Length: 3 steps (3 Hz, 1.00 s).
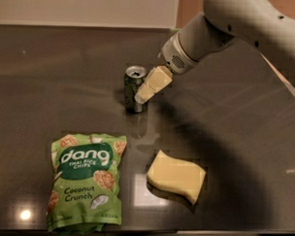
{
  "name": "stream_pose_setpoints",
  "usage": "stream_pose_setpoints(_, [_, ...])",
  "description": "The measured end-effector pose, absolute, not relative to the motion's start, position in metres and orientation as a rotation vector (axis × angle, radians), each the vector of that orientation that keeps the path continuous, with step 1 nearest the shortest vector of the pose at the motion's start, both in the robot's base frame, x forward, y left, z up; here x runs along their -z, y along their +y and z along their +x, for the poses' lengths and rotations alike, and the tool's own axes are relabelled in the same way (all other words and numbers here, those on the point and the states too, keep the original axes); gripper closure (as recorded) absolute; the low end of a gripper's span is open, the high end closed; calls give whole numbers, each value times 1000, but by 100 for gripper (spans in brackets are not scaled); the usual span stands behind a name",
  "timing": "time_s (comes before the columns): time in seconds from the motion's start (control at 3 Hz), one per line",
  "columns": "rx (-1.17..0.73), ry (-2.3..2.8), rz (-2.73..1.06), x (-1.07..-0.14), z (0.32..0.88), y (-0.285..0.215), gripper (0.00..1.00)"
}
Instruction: Pick green can
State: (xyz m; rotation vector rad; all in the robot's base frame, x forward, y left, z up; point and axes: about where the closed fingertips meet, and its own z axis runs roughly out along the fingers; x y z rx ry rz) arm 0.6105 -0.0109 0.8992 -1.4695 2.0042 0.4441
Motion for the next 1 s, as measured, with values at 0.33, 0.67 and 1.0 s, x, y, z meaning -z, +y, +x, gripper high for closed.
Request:
stream_pose_setpoints(0.33, [-488,1993,-1467,-900,610,0,0])
stream_pose_setpoints(0.67, [-516,1994,-1457,-897,612,3,19])
stream_pose_setpoints(1.0, [-528,1993,-1444,-899,613,2,41])
